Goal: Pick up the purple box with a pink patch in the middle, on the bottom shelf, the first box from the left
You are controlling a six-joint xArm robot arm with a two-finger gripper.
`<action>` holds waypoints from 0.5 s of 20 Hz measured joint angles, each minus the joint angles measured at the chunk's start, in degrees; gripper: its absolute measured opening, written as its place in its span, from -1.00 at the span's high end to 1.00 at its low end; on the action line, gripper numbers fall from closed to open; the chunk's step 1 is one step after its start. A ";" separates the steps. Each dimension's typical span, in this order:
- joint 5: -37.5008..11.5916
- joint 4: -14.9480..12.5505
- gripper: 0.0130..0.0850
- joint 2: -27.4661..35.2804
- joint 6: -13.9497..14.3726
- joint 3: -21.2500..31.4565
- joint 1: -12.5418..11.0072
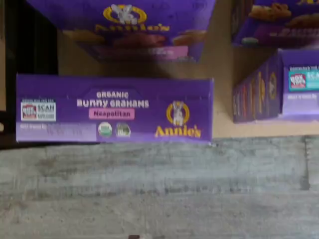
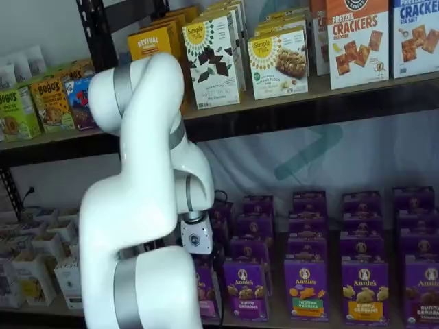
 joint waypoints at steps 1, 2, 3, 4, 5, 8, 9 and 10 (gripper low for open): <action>-0.16 0.01 -1.00 0.41 -0.03 -0.52 -0.01; -0.26 -0.26 -1.00 0.78 0.18 -1.03 -0.04; -0.29 -0.66 -1.00 1.10 0.52 -1.52 -0.08; -0.15 -1.28 -1.00 1.46 1.06 -2.18 -0.13; 0.08 -1.54 -1.00 1.68 1.31 -2.69 -0.14; 0.52 -1.87 -1.00 2.21 1.78 -3.85 0.00; 0.67 -1.83 -1.00 2.40 1.82 -4.22 0.10; 0.73 -1.74 -1.00 2.58 1.84 -4.55 0.19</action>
